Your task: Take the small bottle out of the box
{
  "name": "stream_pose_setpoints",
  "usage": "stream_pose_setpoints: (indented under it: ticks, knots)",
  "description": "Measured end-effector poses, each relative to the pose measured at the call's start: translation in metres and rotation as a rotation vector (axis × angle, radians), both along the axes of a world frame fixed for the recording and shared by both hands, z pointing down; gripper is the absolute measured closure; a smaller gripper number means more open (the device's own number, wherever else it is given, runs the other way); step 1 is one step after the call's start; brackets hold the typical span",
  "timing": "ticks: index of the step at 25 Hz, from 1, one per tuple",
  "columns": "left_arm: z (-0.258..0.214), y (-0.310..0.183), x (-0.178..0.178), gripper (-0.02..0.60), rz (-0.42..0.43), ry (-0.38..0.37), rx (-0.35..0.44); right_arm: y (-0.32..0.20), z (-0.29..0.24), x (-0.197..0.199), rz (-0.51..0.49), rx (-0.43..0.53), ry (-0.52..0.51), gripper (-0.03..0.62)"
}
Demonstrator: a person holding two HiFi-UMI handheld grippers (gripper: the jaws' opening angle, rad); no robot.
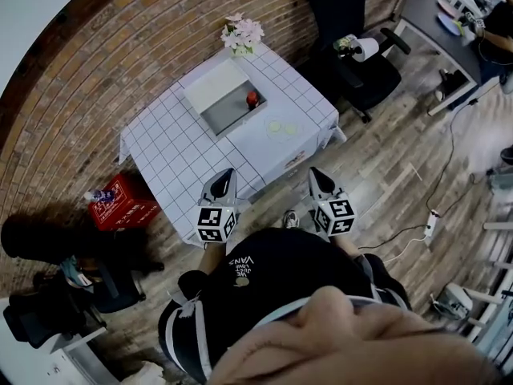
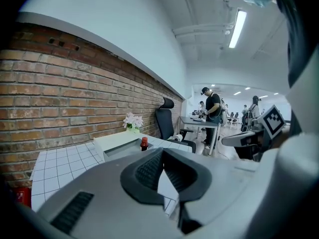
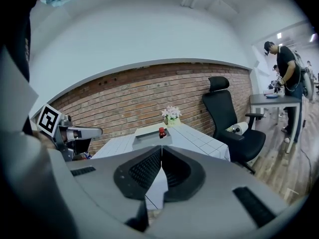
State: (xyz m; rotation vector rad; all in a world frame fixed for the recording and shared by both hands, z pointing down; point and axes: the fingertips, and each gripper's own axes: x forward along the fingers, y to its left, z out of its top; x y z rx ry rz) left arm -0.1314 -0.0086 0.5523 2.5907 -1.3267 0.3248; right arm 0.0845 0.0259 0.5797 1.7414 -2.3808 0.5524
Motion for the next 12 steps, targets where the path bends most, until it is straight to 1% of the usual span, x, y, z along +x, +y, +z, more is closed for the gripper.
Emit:
stream_pose_setpoints:
  ticks: [6, 12]
  knots:
    - [0.003, -0.009, 0.026, 0.571, -0.065, -0.005, 0.009, -0.018, 0.003, 0.028, -0.072, -0.007, 0.004, 0.591]
    - [0.006, -0.017, 0.035, 0.571, -0.119, -0.01, 0.011, -0.032, 0.011, 0.04, -0.121, -0.012, 0.01, 0.591]
